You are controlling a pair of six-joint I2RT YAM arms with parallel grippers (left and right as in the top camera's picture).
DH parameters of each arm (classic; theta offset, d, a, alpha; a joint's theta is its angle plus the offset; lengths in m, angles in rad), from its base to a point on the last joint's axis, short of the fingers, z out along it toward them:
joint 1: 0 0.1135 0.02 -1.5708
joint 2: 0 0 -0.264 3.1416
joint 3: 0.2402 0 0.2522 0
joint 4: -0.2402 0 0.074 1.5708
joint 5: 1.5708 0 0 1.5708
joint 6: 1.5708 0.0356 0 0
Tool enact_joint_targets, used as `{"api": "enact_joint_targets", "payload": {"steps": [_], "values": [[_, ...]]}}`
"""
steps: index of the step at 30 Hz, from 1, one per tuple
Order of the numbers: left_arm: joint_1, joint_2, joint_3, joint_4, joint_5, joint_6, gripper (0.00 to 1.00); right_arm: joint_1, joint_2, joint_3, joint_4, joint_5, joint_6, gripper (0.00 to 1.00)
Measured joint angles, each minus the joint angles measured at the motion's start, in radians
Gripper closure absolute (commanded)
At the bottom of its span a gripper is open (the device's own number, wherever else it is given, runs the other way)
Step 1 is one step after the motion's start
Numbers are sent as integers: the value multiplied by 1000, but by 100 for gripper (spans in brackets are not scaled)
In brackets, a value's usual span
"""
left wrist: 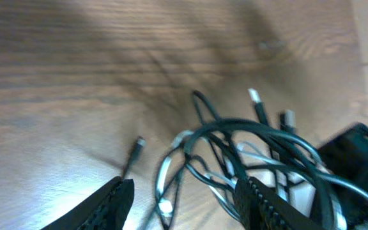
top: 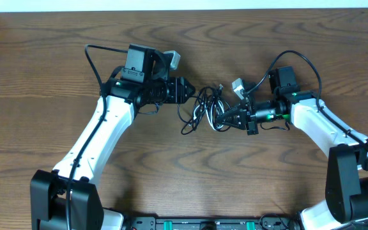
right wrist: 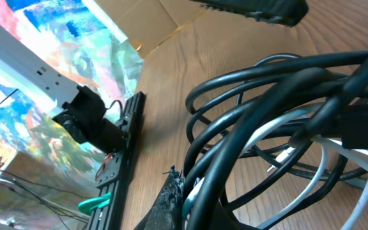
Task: Untangle cables
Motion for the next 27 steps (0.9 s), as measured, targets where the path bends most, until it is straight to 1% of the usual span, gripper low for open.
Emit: {"api": "enact_joint_targets", "payload": {"steps": [3,6,12,17,20,22,27], "values": [[0,13,0,11,-34,-2,42,0,0,0,0,-13,-11,99],[0,51,0,12,-37,-2,41,2,0,0,0,-21,-21,99],[-8,135,0,71,59,35,41,8,0,0,0,-28,-25,99],[-17,194,0,58,93,48,42,8,0,0,0,-30,-25,99],[-17,224,0,45,101,52,43,8,0,0,-1,-30,-25,99],[-17,230,0,44,101,52,51,8,0,0,-1,-30,-25,99],[-20,230,0,37,73,55,52,8,0,0,-1,-30,-25,99]]}}
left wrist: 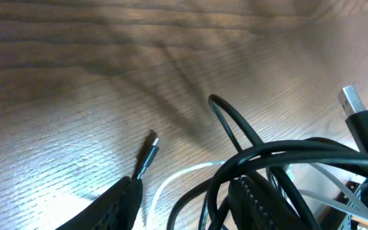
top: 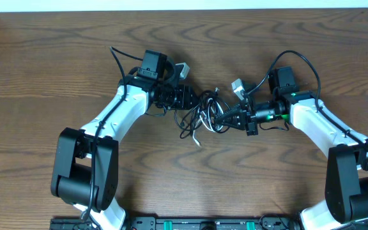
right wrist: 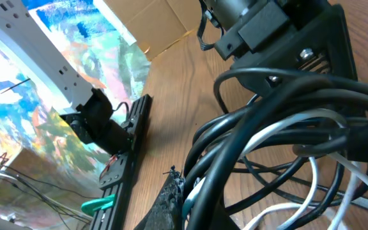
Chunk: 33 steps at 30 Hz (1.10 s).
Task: Untangle cables
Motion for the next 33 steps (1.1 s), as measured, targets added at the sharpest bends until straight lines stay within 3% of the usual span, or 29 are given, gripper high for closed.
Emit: {"api": "enact_joint_targets", "payload": {"steps": [15,22,33], "values": [[-8,0,0,-103,-113,0,53,0,0,0,0,3,0,99],[-13,0,0,-184,-349,-6,53,1,0,0,0,19,0,99],[1,0,0,-221,-729,-114,53,-40,0,0,0,26,6,99]]}}
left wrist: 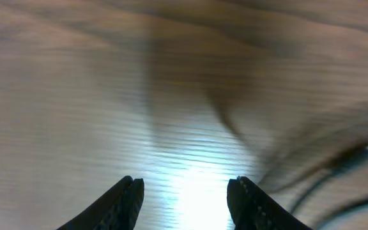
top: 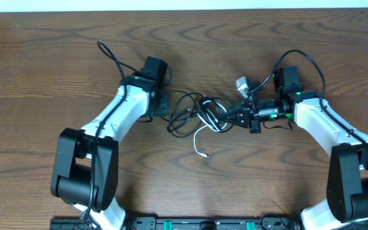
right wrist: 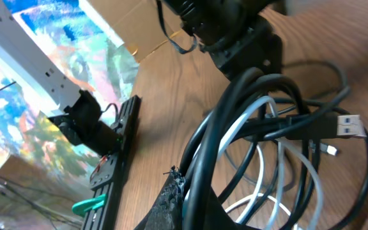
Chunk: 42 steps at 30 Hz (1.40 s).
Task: Untangle cables
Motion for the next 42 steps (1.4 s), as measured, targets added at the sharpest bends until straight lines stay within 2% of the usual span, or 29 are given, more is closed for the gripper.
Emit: {"api": "enact_joint_targets", "payload": {"steps": [6,11,16,19,21,23,26,32,35,38,42], "values": [[116,0,0,-26,-82,-52,53,-54,0,0,0,26,36,99],[225,0,0,-32,-88,-74,53,-89,0,0,0,77,75,99],[262,0,0,-30,-82,-95,53,-120,0,0,1,121,108,95],[261,0,0,-25,-79,-108,53,-124,0,0,8,146,138,79],[262,0,0,-14,-74,-116,53,-124,-1,0,10,161,158,51],[262,0,-1,0,-59,-121,53,-124,-2,0,9,180,183,43],[261,0,-2,31,-20,-123,53,-124,-3,0,9,218,216,37],[261,0,-2,110,54,-126,54,-116,-3,0,51,279,333,33],[261,0,-2,124,63,-126,53,-70,-3,0,129,320,438,37],[261,0,-2,125,72,-126,54,9,-4,-1,211,413,595,49],[261,0,-2,124,76,-124,54,126,-5,-1,223,508,760,68]]}}
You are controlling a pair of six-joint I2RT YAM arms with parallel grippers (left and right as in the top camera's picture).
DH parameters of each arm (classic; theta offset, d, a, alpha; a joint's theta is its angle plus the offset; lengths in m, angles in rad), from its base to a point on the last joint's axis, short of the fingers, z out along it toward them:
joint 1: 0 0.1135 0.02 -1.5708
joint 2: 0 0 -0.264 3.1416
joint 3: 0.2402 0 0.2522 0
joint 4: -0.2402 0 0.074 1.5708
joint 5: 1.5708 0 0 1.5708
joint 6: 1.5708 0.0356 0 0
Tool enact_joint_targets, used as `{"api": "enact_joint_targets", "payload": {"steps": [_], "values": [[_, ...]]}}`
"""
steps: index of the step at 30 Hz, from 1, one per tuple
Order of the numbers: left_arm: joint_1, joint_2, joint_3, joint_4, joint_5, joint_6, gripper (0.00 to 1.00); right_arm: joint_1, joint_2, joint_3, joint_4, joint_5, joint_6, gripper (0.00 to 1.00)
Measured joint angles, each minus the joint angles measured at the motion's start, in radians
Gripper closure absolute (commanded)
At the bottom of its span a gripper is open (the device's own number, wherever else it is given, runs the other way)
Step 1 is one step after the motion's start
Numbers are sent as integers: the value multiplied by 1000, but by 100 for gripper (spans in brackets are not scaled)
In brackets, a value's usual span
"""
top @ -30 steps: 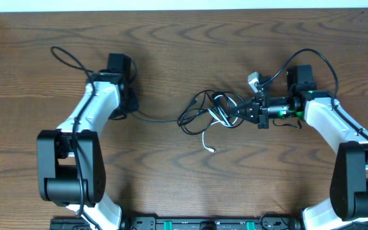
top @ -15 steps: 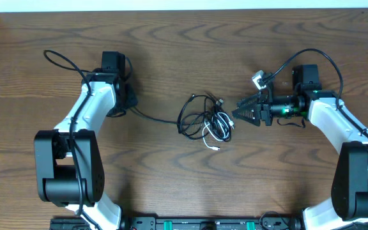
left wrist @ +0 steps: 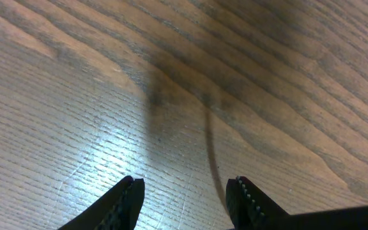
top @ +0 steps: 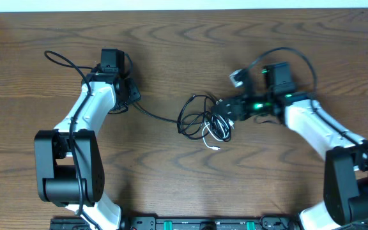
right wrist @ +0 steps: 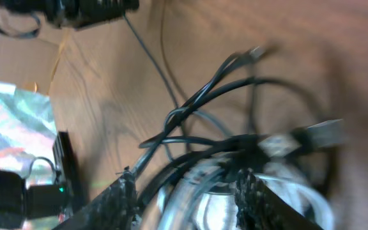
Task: Untangle cables
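Note:
A knot of black and white cables [top: 204, 120] lies at mid table; in the right wrist view the bundle [right wrist: 235, 147] fills the space at the fingers. My right gripper [top: 225, 108] [right wrist: 185, 198] is open over its right side, with strands between the fingers. One thin black strand [top: 155, 115] [left wrist: 211, 153] runs left from the knot to my left gripper [top: 133, 97] [left wrist: 185, 198]. That gripper is open over bare wood, and the strand passes by its right finger. A white cable end [top: 216, 147] trails out toward the front.
Each arm's own black lead loops over the table: the left lead [top: 62, 57] and the right lead [top: 286, 54]. A cardboard edge shows at the far left corner. A dark rail [top: 197, 223] runs along the front edge.
My right gripper was shut on the bundle and is now open over it. My left gripper has moved further left, and a black strand now stretches from the knot to it.
First my left gripper stood open at the knot's left edge while the right one was shut on its right side. Then the left fingers were in among the cables. Later the left gripper was left of a looser knot. Now one strand is drawn out leftward and the right gripper is open.

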Motion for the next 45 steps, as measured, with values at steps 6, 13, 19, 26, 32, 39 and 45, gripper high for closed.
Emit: {"api": "enact_joint_targets", "payload": {"steps": [6,13,19,26,32,39,45], "values": [[0,0,0,0,0,1,53,175,0,0,8,116,152,77],[0,0,0,6,0,1,54,388,0,-1,119,396,265,69],[0,0,0,8,0,1,54,465,-15,11,125,562,294,55],[0,0,0,8,0,1,54,416,-161,75,85,597,273,51],[0,0,0,8,0,1,54,328,-211,97,-40,611,265,47],[0,0,0,8,0,1,54,279,-143,96,-142,622,292,39],[0,0,0,8,0,1,54,278,-28,95,-140,597,393,62]]}}
